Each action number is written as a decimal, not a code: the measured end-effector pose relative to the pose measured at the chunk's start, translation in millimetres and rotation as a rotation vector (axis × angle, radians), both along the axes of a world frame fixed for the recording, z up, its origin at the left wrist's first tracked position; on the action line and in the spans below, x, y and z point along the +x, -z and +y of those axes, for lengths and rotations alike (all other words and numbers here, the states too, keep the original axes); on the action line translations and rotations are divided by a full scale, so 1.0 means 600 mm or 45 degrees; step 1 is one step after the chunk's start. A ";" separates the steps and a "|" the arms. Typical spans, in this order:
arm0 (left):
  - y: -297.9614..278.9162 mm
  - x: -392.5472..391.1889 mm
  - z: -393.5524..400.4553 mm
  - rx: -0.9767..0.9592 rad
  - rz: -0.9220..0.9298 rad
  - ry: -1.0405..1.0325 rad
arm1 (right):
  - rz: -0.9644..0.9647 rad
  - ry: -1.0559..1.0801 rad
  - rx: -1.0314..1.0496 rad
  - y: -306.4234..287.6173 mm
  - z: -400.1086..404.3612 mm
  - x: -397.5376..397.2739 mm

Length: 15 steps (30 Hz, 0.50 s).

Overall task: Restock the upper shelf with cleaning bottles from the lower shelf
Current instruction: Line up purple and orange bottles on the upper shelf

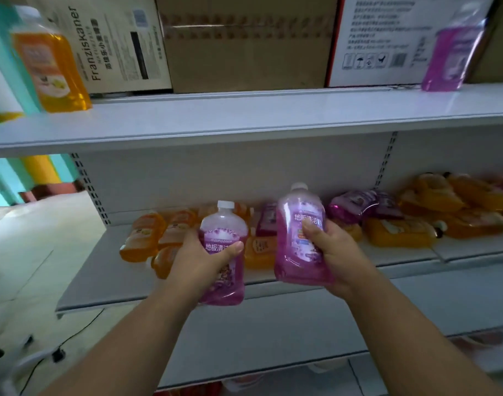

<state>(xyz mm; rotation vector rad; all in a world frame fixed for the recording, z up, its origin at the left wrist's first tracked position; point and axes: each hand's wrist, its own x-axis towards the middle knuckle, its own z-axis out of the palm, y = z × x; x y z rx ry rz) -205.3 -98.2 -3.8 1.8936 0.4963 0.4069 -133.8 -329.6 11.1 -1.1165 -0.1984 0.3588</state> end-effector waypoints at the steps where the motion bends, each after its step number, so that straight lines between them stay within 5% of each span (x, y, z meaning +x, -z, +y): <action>1: 0.000 0.005 -0.002 -0.037 -0.004 0.061 | -0.034 0.035 0.022 -0.011 -0.007 -0.022; 8: -0.018 0.043 -0.096 -0.169 -0.032 0.441 | -0.338 0.294 -0.030 -0.092 -0.110 -0.136; 15: -0.116 0.094 -0.265 -0.003 -0.185 0.817 | -0.535 0.561 -0.144 -0.203 -0.227 -0.155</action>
